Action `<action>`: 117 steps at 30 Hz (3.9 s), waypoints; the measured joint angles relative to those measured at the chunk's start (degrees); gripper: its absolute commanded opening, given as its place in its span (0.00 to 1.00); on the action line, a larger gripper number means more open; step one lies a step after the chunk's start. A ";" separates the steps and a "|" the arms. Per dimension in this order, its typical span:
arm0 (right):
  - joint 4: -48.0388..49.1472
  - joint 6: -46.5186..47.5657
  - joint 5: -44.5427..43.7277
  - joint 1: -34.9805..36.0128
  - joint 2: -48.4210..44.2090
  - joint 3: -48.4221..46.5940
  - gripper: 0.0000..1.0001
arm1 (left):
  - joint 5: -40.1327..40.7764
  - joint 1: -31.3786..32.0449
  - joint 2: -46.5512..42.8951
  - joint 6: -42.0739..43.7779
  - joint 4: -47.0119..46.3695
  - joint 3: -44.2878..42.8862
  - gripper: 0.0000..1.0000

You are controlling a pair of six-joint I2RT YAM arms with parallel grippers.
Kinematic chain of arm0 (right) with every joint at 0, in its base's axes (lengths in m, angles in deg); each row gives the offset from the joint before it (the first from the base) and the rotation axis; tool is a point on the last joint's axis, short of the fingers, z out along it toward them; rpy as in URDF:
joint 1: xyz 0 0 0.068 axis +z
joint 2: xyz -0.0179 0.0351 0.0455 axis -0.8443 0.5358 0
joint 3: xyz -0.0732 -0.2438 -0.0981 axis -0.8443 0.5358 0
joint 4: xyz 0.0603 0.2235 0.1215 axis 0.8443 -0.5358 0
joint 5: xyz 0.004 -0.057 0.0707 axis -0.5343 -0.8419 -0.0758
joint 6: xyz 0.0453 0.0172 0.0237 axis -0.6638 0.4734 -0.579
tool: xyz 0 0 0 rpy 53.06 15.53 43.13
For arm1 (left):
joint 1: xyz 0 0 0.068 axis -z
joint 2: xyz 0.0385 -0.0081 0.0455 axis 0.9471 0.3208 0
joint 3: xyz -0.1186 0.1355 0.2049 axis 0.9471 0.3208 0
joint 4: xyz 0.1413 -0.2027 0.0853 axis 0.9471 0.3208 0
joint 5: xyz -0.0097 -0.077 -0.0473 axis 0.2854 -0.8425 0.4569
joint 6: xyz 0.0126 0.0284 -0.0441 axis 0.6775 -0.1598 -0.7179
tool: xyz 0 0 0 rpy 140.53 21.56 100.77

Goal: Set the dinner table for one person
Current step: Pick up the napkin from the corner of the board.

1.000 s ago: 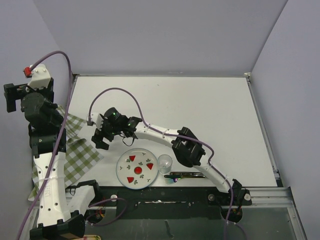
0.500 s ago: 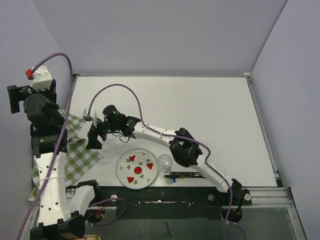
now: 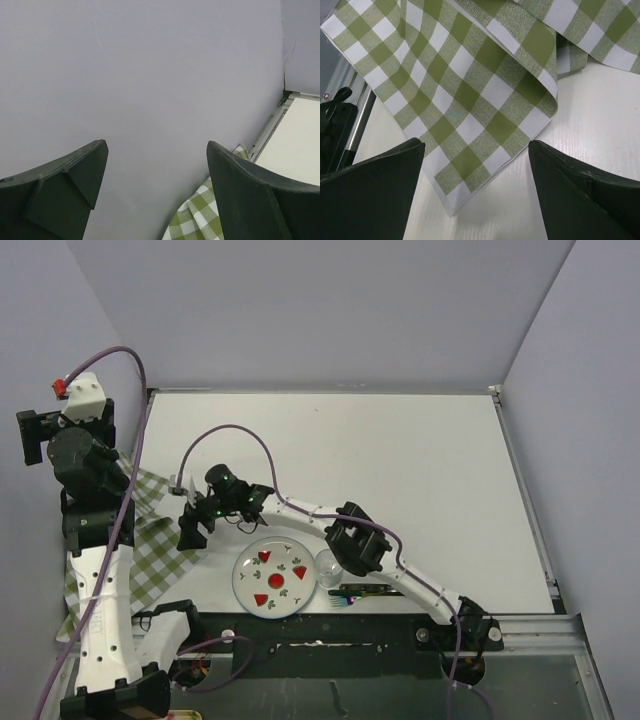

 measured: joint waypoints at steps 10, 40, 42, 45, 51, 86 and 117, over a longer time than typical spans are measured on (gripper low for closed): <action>-0.83 2.21 -0.85 0.31 1.18 -3.06 0.90 | -1.99 0.00 -0.04 -0.24 1.44 0.00 0.79; -7.52 11.91 -13.75 -21.35 -21.66 14.97 0.91 | -19.87 0.00 -0.11 9.97 33.46 9.53 0.86; -7.85 12.31 -13.77 -21.38 -22.14 16.68 0.91 | -19.74 0.00 -0.11 10.14 35.32 9.62 0.85; -8.41 12.76 -13.79 -21.57 -22.53 18.80 0.91 | -19.06 0.15 -0.15 10.10 36.59 10.88 0.84; -10.14 13.75 -13.84 -23.82 -26.29 24.72 0.91 | -17.44 2.97 -0.04 8.85 38.27 14.73 0.83; -10.14 11.37 -12.79 -29.46 -31.87 29.42 0.91 | 0.48 8.13 -1.16 25.62 13.07 33.64 0.86; -10.10 7.82 -10.64 -30.27 -31.87 29.42 0.89 | 4.50 7.61 -3.89 49.81 -17.66 48.81 0.68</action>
